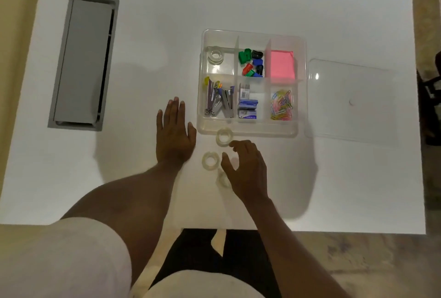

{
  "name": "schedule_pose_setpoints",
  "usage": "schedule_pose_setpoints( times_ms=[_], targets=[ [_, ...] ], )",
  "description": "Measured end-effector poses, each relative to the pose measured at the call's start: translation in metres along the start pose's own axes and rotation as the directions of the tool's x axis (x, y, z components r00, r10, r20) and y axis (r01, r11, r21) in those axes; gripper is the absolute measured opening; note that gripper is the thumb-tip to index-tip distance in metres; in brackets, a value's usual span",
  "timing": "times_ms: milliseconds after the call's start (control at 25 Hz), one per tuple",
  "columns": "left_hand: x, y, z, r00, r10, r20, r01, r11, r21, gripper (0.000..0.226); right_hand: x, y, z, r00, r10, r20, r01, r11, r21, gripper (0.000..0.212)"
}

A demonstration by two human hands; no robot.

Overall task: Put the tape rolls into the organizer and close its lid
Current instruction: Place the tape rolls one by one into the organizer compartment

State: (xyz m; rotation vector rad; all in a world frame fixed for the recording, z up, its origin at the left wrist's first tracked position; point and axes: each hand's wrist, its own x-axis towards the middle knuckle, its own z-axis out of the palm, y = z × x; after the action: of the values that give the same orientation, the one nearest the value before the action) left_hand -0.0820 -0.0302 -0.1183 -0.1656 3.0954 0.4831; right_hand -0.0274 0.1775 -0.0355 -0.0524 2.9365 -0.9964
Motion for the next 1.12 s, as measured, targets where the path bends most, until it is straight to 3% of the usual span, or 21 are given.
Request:
schedule_pose_setpoints(
  times_ms=[240, 400, 520, 880, 1120],
  targets=[
    [-0.001, 0.0, -0.001, 1.0, -0.004, 0.001, 0.004, 1.0, -0.007, 0.065, -0.053, 0.009, 0.012, 0.985, 0.116, 0.13, -0.104, 0.99, -0.1, 0.058],
    [-0.001, 0.0, 0.0, 1.0, -0.013, 0.013, 0.013, 1.0, -0.011, 0.065, -0.066, 0.014, 0.018, 0.965, 0.16, 0.209, -0.131, 0.98, -0.148, 0.05],
    [-0.001, 0.0, -0.001, 1.0, -0.009, 0.007, 0.009, 1.0, -0.012, 0.065, -0.06, 0.011, 0.017, 0.974, 0.149, 0.171, -0.132, 0.986, -0.105, 0.045],
    [-0.001, -0.001, 0.002, 1.0, -0.007, -0.023, 0.007, 1.0, 0.002, 0.064, 0.088, -0.029, -0.014, 0.996, -0.053, -0.067, 0.056, 0.997, 0.053, 0.051],
    [0.001, -0.005, 0.009, 1.0, -0.007, -0.017, 0.007, 1.0, 0.004, 0.066, 0.203, -0.047, -0.034, 0.998, -0.059, 0.037, 0.061, 0.996, -0.058, 0.051]
  ],
)
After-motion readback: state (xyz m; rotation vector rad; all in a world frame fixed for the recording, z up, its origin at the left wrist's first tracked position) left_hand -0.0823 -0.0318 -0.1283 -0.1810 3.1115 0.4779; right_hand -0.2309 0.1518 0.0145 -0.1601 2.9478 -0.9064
